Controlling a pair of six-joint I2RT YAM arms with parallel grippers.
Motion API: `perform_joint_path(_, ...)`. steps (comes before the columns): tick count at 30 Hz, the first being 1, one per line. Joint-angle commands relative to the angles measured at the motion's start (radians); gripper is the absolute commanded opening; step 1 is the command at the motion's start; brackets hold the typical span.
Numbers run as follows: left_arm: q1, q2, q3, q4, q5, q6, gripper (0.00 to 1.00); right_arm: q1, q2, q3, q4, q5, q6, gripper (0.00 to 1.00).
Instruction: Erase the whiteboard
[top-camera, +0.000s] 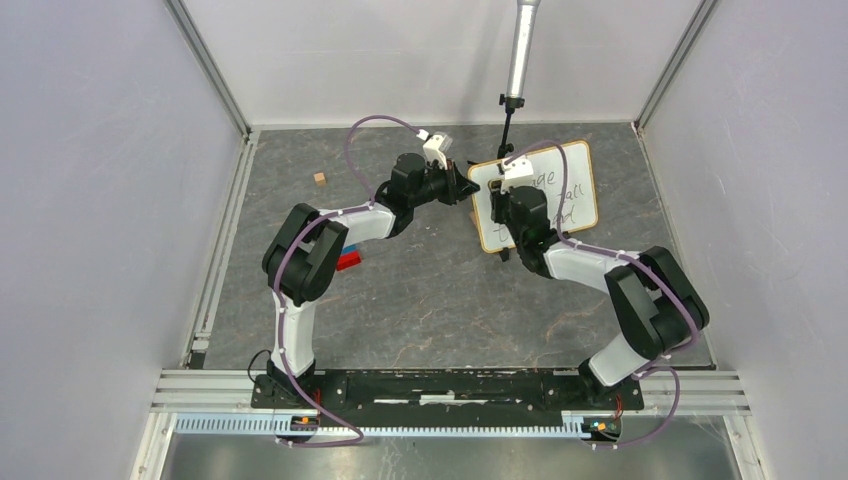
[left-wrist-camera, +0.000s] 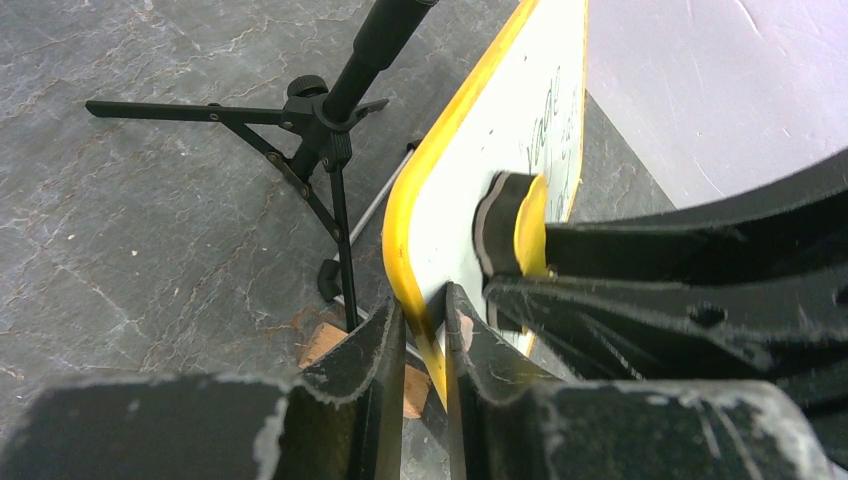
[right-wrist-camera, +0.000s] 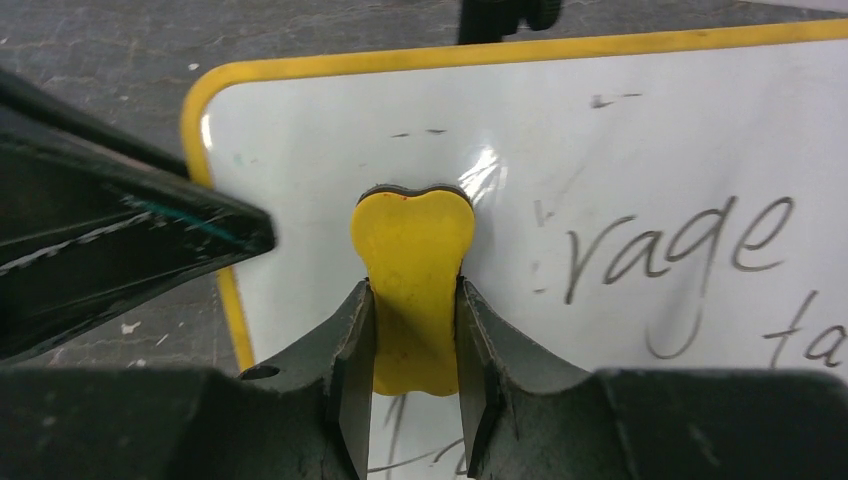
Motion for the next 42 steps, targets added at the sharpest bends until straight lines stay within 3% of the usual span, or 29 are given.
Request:
perform_joint_path(1,-0.010,-0.028,0.001,-0.015,-0.003,0.083,0.02,0.028,0.053,0.026,-0.034,-0.003,-0.046,0.25)
perform_joint_path(7,-0.010,-0.026,0.007,-0.035,0.003,0.104,0.02,-0.024,0.019,0.043,-0.007,0.017,-0.060,0.26)
perform_joint_path(13,-0.009,-0.017,0.032,-0.087,0.021,0.144,0.02,-0.168,0.026,0.005,0.007,-0.083,0.007,0.26)
perform_joint_path(24,-0.009,-0.015,0.045,-0.114,0.011,0.160,0.02,-0.379,0.041,-0.063,-0.056,-0.119,0.084,0.26)
perform_joint_path(29,-0.009,-0.012,0.044,-0.114,0.014,0.156,0.02,-0.365,0.025,-0.061,-0.029,-0.202,0.077,0.26)
perform_joint_path(38,-0.013,-0.012,0.044,-0.118,0.000,0.165,0.02,-0.162,0.068,0.080,-0.016,-0.241,0.056,0.26)
perform_joint_path(42,-0.014,-0.010,0.048,-0.123,0.000,0.171,0.02,-0.169,0.100,0.096,0.051,-0.291,0.114,0.26)
